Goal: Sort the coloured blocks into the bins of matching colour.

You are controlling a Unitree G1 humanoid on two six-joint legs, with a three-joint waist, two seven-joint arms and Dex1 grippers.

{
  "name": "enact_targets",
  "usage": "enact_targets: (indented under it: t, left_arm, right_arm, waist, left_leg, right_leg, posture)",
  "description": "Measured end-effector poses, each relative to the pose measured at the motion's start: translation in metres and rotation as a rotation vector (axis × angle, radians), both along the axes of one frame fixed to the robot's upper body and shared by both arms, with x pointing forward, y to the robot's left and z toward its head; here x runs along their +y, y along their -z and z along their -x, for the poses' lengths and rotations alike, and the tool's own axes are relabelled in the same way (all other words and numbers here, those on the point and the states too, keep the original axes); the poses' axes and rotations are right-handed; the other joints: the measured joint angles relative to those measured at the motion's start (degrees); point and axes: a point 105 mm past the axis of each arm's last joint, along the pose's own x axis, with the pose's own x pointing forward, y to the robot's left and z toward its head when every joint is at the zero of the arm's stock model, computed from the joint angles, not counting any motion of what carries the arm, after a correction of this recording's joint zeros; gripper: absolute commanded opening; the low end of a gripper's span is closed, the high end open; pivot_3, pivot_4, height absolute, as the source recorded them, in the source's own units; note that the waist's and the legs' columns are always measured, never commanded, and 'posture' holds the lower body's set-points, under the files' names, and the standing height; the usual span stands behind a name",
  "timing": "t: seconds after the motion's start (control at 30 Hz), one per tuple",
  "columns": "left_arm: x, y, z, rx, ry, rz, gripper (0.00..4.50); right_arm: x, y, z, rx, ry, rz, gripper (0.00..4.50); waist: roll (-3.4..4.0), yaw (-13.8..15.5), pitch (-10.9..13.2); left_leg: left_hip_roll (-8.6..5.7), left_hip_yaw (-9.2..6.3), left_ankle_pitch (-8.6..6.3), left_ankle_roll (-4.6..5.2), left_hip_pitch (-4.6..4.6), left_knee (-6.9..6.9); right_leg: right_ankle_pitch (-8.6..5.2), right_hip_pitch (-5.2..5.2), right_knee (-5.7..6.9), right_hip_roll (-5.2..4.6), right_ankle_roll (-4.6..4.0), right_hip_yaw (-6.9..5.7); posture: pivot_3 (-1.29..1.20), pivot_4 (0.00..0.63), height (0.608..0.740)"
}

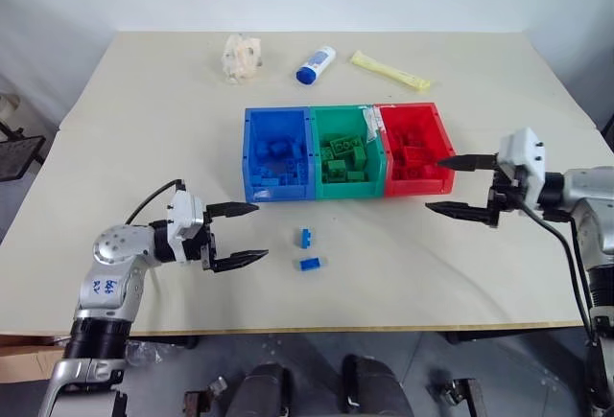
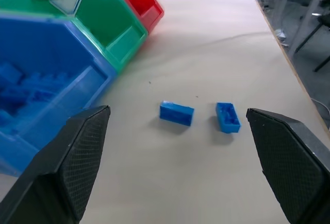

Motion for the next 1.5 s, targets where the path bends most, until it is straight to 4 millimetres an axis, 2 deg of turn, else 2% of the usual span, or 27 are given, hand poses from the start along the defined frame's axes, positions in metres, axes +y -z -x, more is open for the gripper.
enact_targets:
  t: [0.07,0.23,0.4,0.57,0.67,0.8,0.93,1.1,1.37,1.5]
  left_arm:
    - [0.002,0.002,0.008,0.012,-0.093,0.0,4.5]
    - [0.008,0.01,0.027,0.06,-0.273,-0.012,4.5]
    - [0.014,0.033,0.06,0.188,-0.301,-0.109,4.5]
    - [0.016,0.037,0.071,0.212,-0.302,-0.116,4.5]
    - [0.013,0.032,0.07,0.194,-0.284,-0.115,4.5]
    - [-0.015,0.017,0.062,0.112,-0.178,-0.109,4.5]
    - [-0.036,0.02,0.058,0.086,-0.108,-0.148,4.5]
    - [-0.076,0.02,0.048,0.021,0.021,-0.201,4.5]
    - [-0.086,0.047,0.027,0.056,0.034,-0.318,4.5]
    - [-0.095,0.045,0.02,0.015,0.073,-0.366,4.5]
  right_arm:
    - [0.0,0.0,0.006,0.016,-0.047,-0.024,4.47]
    - [-0.004,0.005,0.005,0.019,-0.062,-0.017,4.47]
    - [-0.001,0.011,0.004,0.056,-0.094,-0.027,4.47]
    - [0.002,0.011,0.003,0.064,-0.12,-0.023,4.47]
    - [0.005,0.01,0.003,0.061,-0.137,-0.022,4.47]
    - [0.009,0.007,0.007,0.053,-0.163,-0.043,4.47]
    - [0.01,0.011,0.01,0.065,-0.168,-0.039,4.47]
    - [0.015,0.016,0.014,0.063,-0.185,-0.043,4.47]
    - [0.01,0.018,0.019,0.063,-0.16,-0.035,4.47]
    - [0.009,0.017,0.021,0.059,-0.152,-0.041,4.47]
  waist:
    - [0.0,-0.14,0.0]
    - [0.01,0.17,0.0]
    - [0.09,0.19,0.05]
    - [0.13,0.22,0.05]
    - [0.14,0.25,0.06]
    - [0.16,0.46,0.05]
    - [0.17,0.32,0.05]
    - [0.19,1.01,0.04]
    - [0.19,1.6,0.04]
    - [0.19,1.71,0.04]
  left_leg:
    - [0.03,0.01,-0.02,-0.03,0.01,-0.01]
    - [0.04,-0.04,-0.03,-0.06,0.03,0.06]
    - [0.05,-0.12,-0.06,-0.12,0.07,0.05]
    - [0.07,-0.23,-0.09,-0.16,0.17,0.04]
    - [0.07,-0.26,-0.09,-0.16,0.17,0.03]
    - [0.05,-0.31,-0.1,-0.17,0.19,0.03]
    - [0.07,-0.3,-0.11,-0.19,0.25,-0.04]
    - [0.06,-0.3,-0.1,-0.18,0.29,0.04]
    - [0.09,-0.3,-0.09,-0.17,0.31,0.08]
    - [0.07,-0.34,-0.09,-0.17,0.3,0.08]
  right_leg:
    - [0.0,0.01,-0.06,-0.05,0.0,0.08]
    - [0.0,0.09,-0.14,-0.12,-0.01,0.07]
    - [-0.02,0.21,-0.53,-0.14,-0.05,0.03]
    - [-0.04,0.42,-0.76,-0.14,-0.07,-0.04]
    - [-0.04,0.45,-0.82,-0.14,-0.07,-0.06]
    - [-0.03,0.53,-0.86,-0.14,-0.07,-0.07]
    - [-0.04,0.55,-0.75,-0.08,-0.07,-0.1]
    - [-0.03,0.7,-0.7,-0.03,-0.06,-0.11]
    - [-0.03,0.74,-0.69,0.01,-0.06,-0.13]
    - [-0.02,0.75,-0.7,0.0,-0.05,-0.14]
  posture:
    - [0.0,0.15,0.74]
    - [0.0,0.15,0.74]
    - [0.0,0.15,0.74]
    - [0.0,0.15,0.74]
    - [0.0,0.15,0.74]
    - [0.0,0.15,0.74]
    - [0.0,0.15,0.74]
    - [0.0,0.15,0.74]
    - [0.0,0.15,0.74]
    - [0.0,0.15,0.74]
